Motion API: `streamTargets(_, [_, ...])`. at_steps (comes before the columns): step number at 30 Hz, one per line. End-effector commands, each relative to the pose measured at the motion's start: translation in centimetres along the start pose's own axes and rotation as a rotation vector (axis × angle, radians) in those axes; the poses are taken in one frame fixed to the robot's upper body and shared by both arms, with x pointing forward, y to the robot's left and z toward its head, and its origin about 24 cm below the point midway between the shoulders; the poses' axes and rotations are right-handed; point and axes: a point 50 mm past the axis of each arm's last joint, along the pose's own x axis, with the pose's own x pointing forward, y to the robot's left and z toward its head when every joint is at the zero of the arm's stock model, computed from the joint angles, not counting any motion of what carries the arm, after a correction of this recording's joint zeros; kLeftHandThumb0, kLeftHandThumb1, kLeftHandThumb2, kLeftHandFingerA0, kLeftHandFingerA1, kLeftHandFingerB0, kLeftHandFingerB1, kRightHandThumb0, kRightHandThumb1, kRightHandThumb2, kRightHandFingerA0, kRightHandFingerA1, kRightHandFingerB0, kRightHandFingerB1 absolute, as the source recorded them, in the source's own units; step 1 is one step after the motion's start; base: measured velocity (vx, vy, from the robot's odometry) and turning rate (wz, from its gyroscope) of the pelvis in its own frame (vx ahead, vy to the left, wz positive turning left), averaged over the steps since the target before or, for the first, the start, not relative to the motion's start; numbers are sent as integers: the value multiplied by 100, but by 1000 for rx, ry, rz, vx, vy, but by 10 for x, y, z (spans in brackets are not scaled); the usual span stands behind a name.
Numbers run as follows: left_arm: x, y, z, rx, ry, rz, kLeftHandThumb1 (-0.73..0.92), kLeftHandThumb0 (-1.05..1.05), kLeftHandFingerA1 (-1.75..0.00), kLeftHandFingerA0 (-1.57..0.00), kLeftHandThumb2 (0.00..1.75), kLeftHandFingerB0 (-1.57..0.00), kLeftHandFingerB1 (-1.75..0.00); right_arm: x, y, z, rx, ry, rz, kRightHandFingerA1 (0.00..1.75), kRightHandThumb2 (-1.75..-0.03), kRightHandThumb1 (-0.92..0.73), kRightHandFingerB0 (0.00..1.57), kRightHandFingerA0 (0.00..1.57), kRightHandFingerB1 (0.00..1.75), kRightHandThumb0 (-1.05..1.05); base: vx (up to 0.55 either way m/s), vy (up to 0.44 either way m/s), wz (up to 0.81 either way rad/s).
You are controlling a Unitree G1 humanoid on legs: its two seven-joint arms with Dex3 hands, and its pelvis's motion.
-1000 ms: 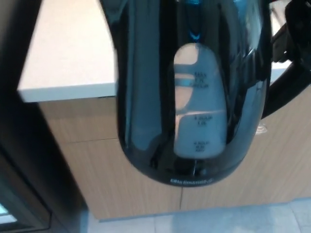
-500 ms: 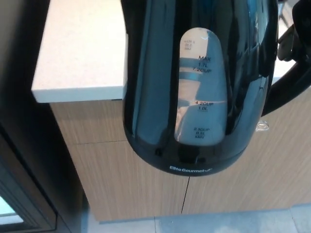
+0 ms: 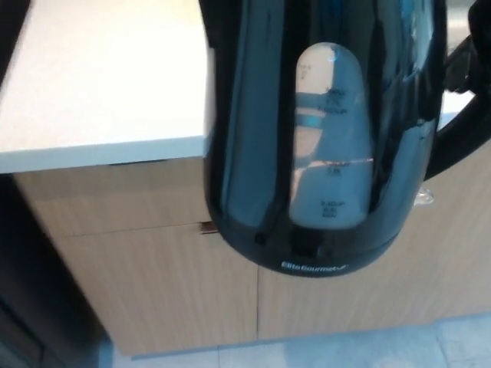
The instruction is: Pick up a kettle using the right hand on left side of the counter and then walk right towards the kettl base and turn on the kettle
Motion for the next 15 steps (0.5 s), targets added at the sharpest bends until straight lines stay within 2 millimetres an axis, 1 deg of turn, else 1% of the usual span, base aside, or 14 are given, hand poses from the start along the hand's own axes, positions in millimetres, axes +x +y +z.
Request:
streamTargets(1, [-2, 4, 6, -4, -65, 10, 54, 14, -96, -86, 86, -79, -83, -1, 1, 14, 77, -106, 22, 175, -138, -51, 78, 103, 169, -24, 68, -161, -10])
streamTargets(2, [-3, 5, 7, -10, -66, 12, 51, 17, -100, -89, 93, -82, -86, -1, 0, 14, 78, -106, 22, 175, -138, -52, 79, 103, 169, -24, 66, -97, 3])
streamTargets(3, [-2, 5, 7, -18, -68, 14, 51, 17, -100, -89, 93, -82, -86, 0, 0, 14, 79, -106, 21, 175, -138, -52, 79, 103, 169, -24, 0, 0, 0])
streamTargets(4, [2, 7, 12, -91, -68, 32, 50, 28, -97, -89, 111, -80, -88, 0, 1, 14, 78, -107, 19, 175, -140, -50, 80, 104, 169, -25, 0, 0, 0])
streamTargets(5, [4, 7, 14, -123, -68, 40, 50, 28, -97, -89, 111, -80, -88, 0, 1, 14, 78, -107, 18, 175, -140, -50, 80, 104, 169, -25, 0, 0, 0])
streamTargets(6, [6, 7, 20, -177, -90, 54, 54, 33, -101, -95, 118, -82, -90, 0, 0, 14, 71, -112, 16, 175, -138, -52, 77, 103, 171, -25, 0, 0, 0])
streamTargets(7, [7, 7, 25, -204, -113, 63, 55, 36, -102, -94, 122, -78, -90, 0, 0, 14, 70, -113, 17, 175, -135, -55, 76, 103, 172, -26, 0, 0, 0])
streamTargets(8, [6, 8, 28, -209, -131, 68, 55, 36, -102, -94, 122, -78, -90, 1, 0, 14, 73, -112, 18, 175, -135, -55, 76, 103, 172, -26, 0, 0, 0])
streamTargets(9, [8, 9, 33, -224, -148, 76, 57, 34, -110, -97, 126, -83, -95, 1, 0, 13, 73, -109, 15, 175, -133, -56, 75, 102, 172, -26, 0, 0, 0])
streamTargets(10, [9, 10, 40, -247, -168, 87, 57, 34, -110, -97, 126, -83, -95, 1, -1, 12, 73, -105, 10, 175, -133, -56, 75, 102, 172, -26, 21, 28, 12])
streamTargets(11, [11, 11, 45, -251, -186, 88, 51, 36, -115, -105, 136, -93, -103, 2, -1, 12, 76, -103, 11, 175, -136, -53, 76, 102, 172, -25, 13, 77, 34])
streamTargets(13, [11, 11, 50, -238, -209, 83, 50, 34, -114, -107, 135, -95, -103, 2, -1, 11, 79, -102, 19, 175, -137, -52, 76, 102, 172, -25, 5, 9, 8])
streamTargets(14, [11, 11, 52, -260, -222, 76, 47, 42, -118, -110, 140, -97, -105, 2, -2, 10, 82, -101, 19, 175, -138, -52, 77, 102, 171, -25, 4, -25, 18])
streamTargets(15, [11, 11, 52, -268, -226, 76, 45, 42, -118, -110, 142, -96, -104, 2, -2, 10, 83, -102, 20, 175, -139, -51, 77, 102, 172, -24, 38, -33, 7])
